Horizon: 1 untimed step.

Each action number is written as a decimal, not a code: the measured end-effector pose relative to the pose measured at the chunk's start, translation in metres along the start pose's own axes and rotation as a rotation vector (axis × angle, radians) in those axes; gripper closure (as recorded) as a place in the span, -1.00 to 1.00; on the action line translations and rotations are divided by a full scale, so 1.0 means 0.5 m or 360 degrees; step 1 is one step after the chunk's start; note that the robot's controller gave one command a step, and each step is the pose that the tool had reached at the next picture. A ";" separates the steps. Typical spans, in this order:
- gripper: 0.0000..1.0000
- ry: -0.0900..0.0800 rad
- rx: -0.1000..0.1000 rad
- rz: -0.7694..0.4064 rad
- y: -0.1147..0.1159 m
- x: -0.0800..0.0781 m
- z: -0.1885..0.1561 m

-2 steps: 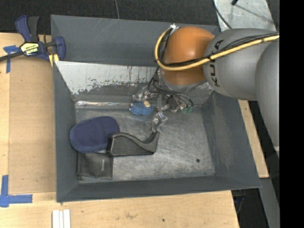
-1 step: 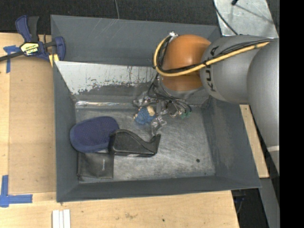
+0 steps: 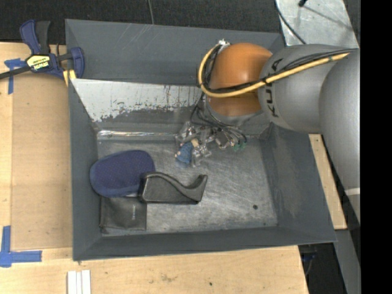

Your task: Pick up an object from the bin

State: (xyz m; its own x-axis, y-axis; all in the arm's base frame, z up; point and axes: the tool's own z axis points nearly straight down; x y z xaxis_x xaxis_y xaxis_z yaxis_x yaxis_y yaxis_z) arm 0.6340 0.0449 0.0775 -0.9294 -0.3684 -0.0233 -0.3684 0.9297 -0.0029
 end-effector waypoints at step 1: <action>1.00 0.0019 -0.0003 -0.0508 0.016 0.019 -0.353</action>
Offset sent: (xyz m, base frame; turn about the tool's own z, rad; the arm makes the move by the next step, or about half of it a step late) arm -0.0181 0.0027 0.1716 -0.3197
